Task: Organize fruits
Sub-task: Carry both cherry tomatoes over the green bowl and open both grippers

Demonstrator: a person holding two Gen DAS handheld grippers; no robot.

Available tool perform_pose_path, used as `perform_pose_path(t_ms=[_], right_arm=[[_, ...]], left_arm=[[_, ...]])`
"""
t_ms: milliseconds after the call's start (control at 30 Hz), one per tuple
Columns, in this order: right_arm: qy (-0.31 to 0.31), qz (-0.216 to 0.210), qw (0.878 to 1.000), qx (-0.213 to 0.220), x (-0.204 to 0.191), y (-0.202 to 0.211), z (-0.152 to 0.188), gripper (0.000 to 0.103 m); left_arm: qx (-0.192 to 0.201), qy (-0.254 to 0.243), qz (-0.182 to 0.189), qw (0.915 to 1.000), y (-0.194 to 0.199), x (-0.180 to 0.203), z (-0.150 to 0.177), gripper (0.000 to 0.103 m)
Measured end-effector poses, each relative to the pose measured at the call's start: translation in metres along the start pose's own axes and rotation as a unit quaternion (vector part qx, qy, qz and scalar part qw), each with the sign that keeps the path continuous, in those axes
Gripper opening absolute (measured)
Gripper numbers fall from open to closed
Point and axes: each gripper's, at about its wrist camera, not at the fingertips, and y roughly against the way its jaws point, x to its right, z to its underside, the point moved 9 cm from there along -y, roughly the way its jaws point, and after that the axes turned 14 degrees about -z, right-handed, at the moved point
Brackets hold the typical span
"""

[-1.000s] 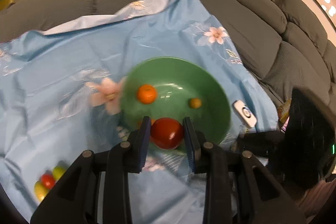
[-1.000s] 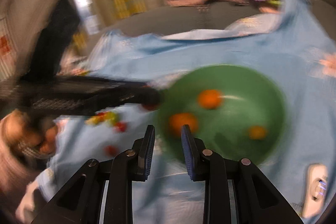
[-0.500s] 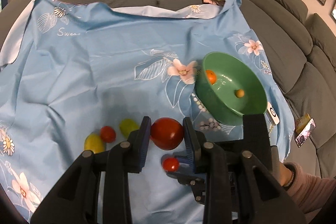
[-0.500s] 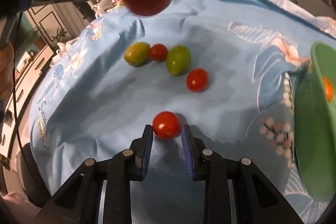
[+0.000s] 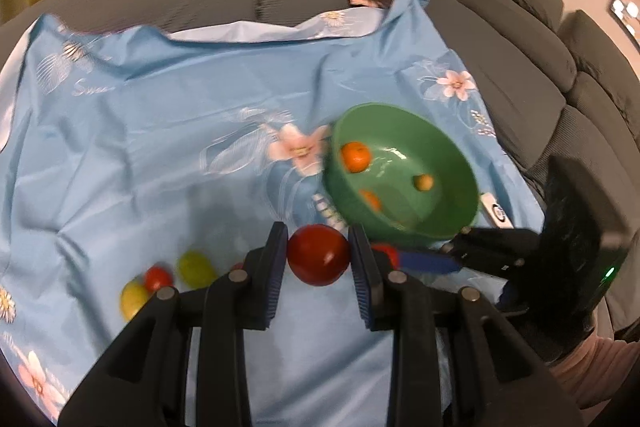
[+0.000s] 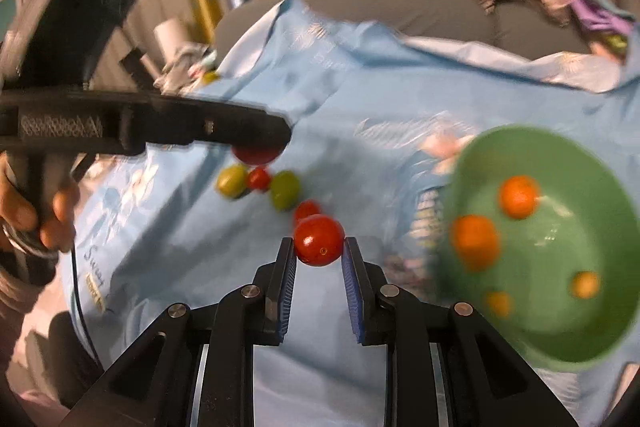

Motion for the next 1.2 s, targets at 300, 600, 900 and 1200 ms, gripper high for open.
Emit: perform_pose_path(t_ms=[300, 600, 900, 1200], right_arm=[[-0.032, 0.074, 0.996, 0.045, 0.048, 0.062, -0.004, 0.025], [-0.060, 0.117, 0.990, 0.056, 0.090, 0.089, 0.005, 0.025], [-0.082, 0.144, 0.985, 0.045, 0.123, 0.090, 0.012, 0.025], [-0.092, 0.157, 0.983, 0.030, 0.133, 0.082, 0.015, 0.025]], left_arm=[[0.005, -0.052, 0.043, 0.9977, -0.019, 0.070, -0.028, 0.031], [-0.013, -0.096, 0.058, 0.9936, -0.055, 0.119, -0.039, 0.031], [-0.039, -0.133, 0.043, 0.9894, -0.090, 0.133, -0.038, 0.031], [-0.061, -0.158, 0.026, 0.9853, -0.110, 0.138, -0.031, 0.031]])
